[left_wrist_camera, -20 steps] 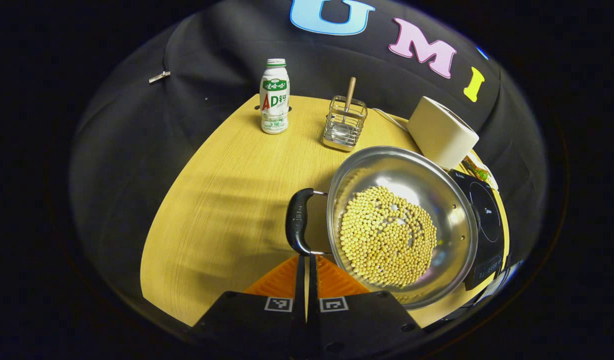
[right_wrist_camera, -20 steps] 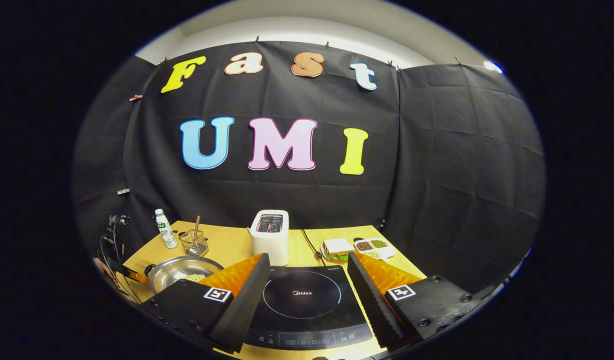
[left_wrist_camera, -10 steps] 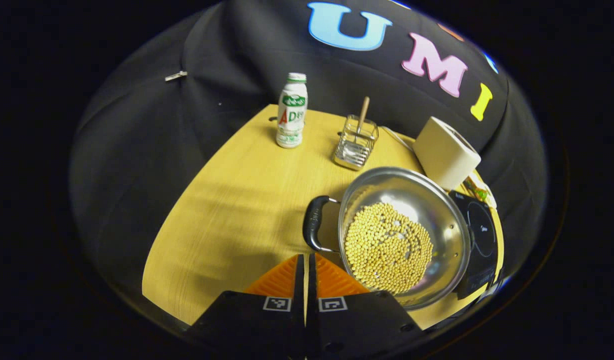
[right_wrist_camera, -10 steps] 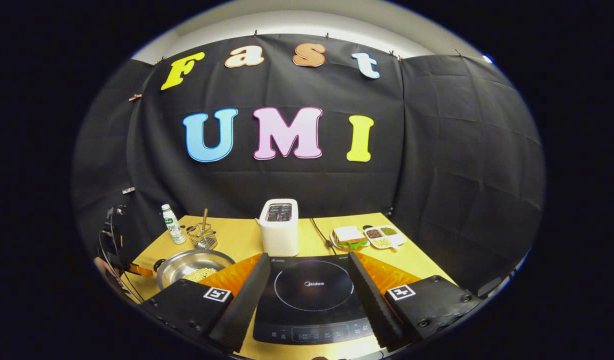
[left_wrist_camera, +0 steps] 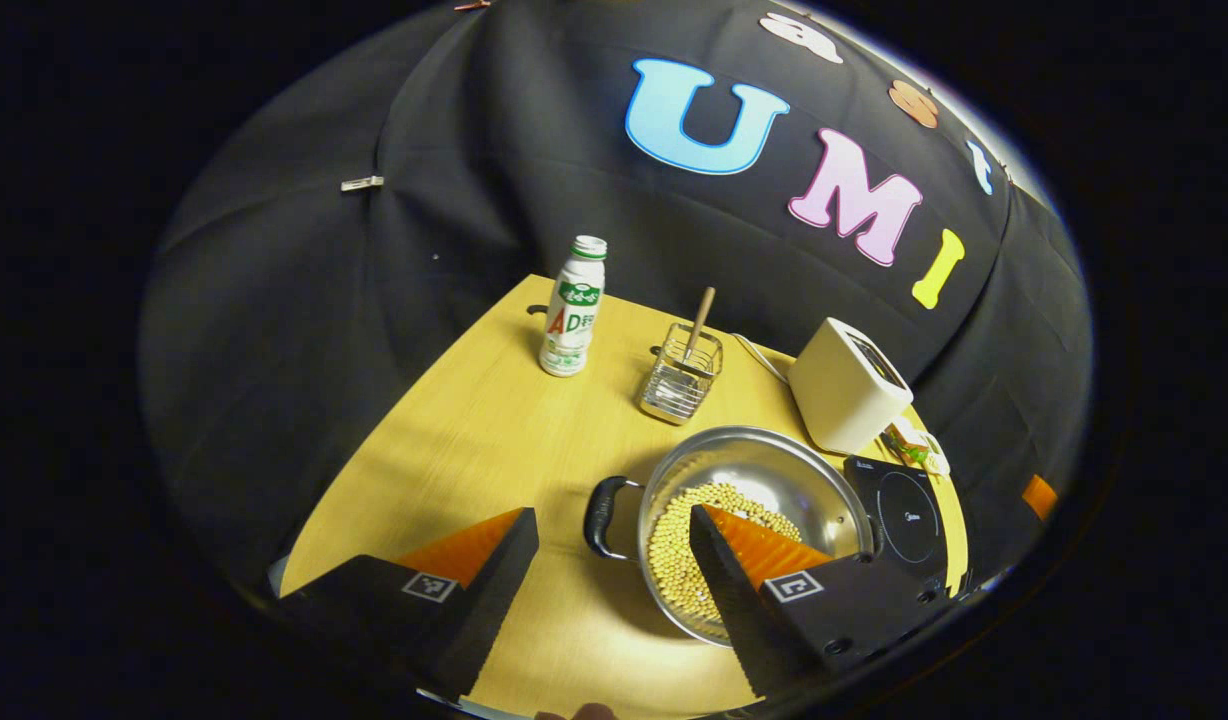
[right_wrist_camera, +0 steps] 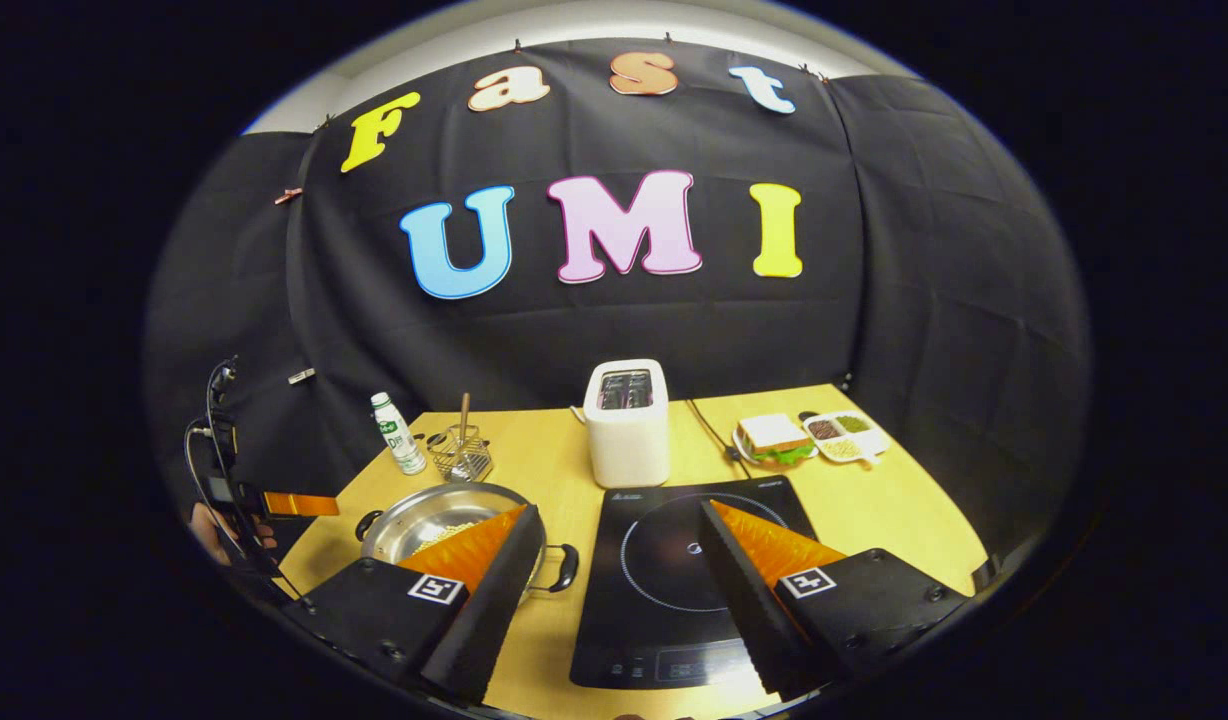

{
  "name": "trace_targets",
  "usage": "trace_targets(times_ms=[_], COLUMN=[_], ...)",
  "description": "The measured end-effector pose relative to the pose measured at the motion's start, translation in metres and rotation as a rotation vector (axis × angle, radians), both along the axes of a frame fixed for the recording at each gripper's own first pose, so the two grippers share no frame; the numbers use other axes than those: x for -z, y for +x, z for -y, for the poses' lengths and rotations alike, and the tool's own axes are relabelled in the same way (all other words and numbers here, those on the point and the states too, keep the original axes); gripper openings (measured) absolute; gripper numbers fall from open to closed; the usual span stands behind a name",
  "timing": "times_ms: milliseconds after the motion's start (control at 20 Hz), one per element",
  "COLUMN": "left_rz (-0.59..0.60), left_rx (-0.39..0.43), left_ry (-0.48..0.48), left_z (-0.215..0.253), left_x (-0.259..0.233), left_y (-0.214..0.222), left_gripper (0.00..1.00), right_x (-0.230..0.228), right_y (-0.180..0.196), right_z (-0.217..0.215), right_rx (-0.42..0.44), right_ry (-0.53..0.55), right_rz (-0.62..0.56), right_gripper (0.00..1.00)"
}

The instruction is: First push the handle of the pot to place it horizontally, then grasp the pot with both hands and set it on the induction cooktop.

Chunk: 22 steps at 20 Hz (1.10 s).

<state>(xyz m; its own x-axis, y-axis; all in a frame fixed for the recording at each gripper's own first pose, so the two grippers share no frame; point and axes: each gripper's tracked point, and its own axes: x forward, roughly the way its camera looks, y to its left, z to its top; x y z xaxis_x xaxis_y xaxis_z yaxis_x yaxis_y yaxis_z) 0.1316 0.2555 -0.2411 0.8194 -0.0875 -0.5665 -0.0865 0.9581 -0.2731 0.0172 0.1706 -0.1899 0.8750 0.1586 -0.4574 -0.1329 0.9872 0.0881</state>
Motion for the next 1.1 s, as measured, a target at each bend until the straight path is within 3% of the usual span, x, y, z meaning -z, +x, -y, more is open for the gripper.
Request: trace_targets(times_ms=[500,750,1100], left_rz=[-0.018,-0.042,-0.085], left_rx=[0.078,0.107,0.144], left_ry=[-0.030,-0.016,-0.054], left_z=[0.019,0.015,0.020], left_x=[0.025,0.048,0.076], left_y=[0.039,0.051,0.061], left_gripper=[0.95,0.96,0.96], right_x=[0.112,0.162,0.196], right_y=[0.032,0.034,0.039], right_z=[-0.066,-0.070,-0.076], right_rx=[-0.099,-0.097,-0.090], right_ry=[0.003,-0.019,0.001], right_rz=[-0.252,-0.361,-0.453], right_gripper=[0.99,0.99,0.99])
